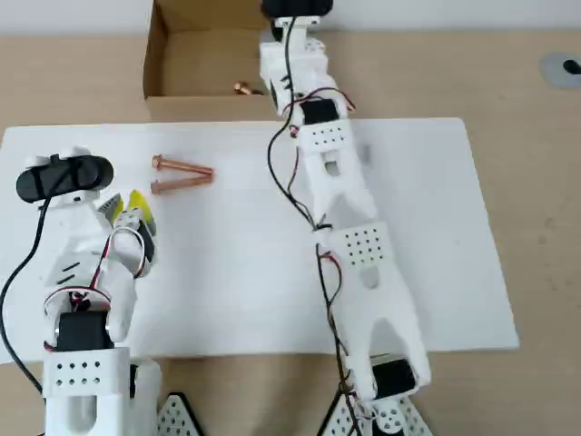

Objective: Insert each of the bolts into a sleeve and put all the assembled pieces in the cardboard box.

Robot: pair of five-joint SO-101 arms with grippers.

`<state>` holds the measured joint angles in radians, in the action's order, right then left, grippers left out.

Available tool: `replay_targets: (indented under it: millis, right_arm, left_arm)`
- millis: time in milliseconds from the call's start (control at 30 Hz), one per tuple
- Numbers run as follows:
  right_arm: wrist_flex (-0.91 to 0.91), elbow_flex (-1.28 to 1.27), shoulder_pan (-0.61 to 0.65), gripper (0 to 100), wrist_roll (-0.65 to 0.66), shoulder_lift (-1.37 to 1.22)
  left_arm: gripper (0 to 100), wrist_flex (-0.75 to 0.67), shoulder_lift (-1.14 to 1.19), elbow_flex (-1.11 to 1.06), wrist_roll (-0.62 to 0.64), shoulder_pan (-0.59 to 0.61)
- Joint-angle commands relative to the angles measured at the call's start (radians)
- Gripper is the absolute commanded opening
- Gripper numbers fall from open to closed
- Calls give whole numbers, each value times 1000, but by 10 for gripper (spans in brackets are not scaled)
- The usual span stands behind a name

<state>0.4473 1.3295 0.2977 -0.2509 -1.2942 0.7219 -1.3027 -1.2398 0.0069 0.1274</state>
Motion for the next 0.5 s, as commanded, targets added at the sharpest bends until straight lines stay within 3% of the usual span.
replay_targets:
  millis: [0, 467]
  right_arm:
    - [3, 82, -30, 9, -8, 19]
    - [117, 84, -35, 9, -8, -70]
  left_arm:
    - [71, -5, -5, 8, 6, 11]
    - [71, 49, -7, 14, 8, 15]
